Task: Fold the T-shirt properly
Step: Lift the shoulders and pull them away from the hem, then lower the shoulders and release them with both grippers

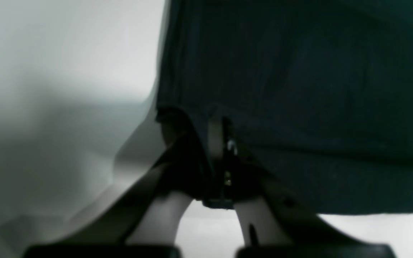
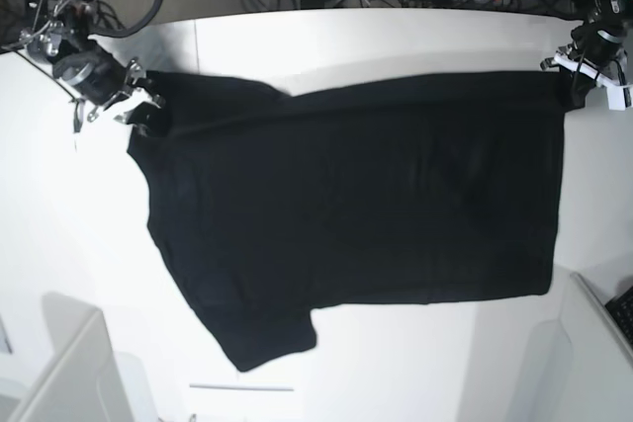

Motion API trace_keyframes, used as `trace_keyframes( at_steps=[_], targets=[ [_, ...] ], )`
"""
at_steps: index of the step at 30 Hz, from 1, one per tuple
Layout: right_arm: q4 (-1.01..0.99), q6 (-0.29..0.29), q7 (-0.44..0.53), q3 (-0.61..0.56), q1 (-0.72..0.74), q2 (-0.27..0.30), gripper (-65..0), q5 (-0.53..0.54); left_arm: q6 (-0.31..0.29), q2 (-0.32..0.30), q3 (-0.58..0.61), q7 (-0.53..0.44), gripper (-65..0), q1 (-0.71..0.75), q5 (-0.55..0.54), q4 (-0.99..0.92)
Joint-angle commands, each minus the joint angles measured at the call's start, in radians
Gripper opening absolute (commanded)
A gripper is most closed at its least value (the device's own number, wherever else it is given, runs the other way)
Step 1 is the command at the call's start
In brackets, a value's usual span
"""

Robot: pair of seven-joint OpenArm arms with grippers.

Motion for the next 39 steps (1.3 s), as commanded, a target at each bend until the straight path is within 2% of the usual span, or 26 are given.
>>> trace_keyframes(
  at_steps=[1, 7, 12, 18, 21, 27, 32, 36, 39],
  targets=[
    [0.017, 0.001, 0.015, 0.002, 0.018, 0.010, -65.0, 0.018, -0.002, -0.015, -0.006, -0.019, -65.0, 0.004, -0.014, 0.014],
    [-0.003, -0.001, -0.028, 0.002, 0.084, 0.010, -65.0, 0.018, 0.089, -0.017, -0.006, -0.019, -65.0, -0.032, -0.014, 0.014],
    [-0.051, -0.001, -0.048, 0.001, 0.130, 0.010, -65.0, 0.018, 0.090, -0.028, -0.003, -0.018, -65.0, -0.061, -0.001, 0.014],
    [-0.124, -0.001, -0.048, -0.001, 0.188, 0.010, -65.0, 0.018, 0.090, -0.029, 0.069, -0.018, -65.0, -0.111, 0.138, 0.013],
    [-0.157, -0.001, -0.048, -0.001, 0.208, 0.010, -65.0, 0.018, 0.090, -0.028, 0.072, -0.018, -65.0, -0.130, 0.172, 0.013],
    [-0.207, -0.001, -0.049, -0.009, 0.259, 0.012, -65.0, 0.018, 0.090, -0.031, 0.074, -0.016, -65.0, -0.159, 0.177, -0.013],
    [-0.259, -0.002, -0.040, -0.085, 0.305, 0.016, -65.0, 0.015, 0.090, -0.034, 0.074, -0.016, -65.0, -0.165, 0.177, -0.061],
    [-0.290, -0.041, -0.040, -0.093, 0.339, 0.013, -65.0, -0.001, 0.090, -0.034, 0.077, -0.016, -65.0, -0.174, 0.177, -0.061],
    [-0.296, -0.044, -0.043, -0.093, 0.357, 0.015, -65.0, -0.005, 0.090, -0.052, 0.111, -0.016, -65.0, -0.180, 0.177, -0.067]
  ],
)
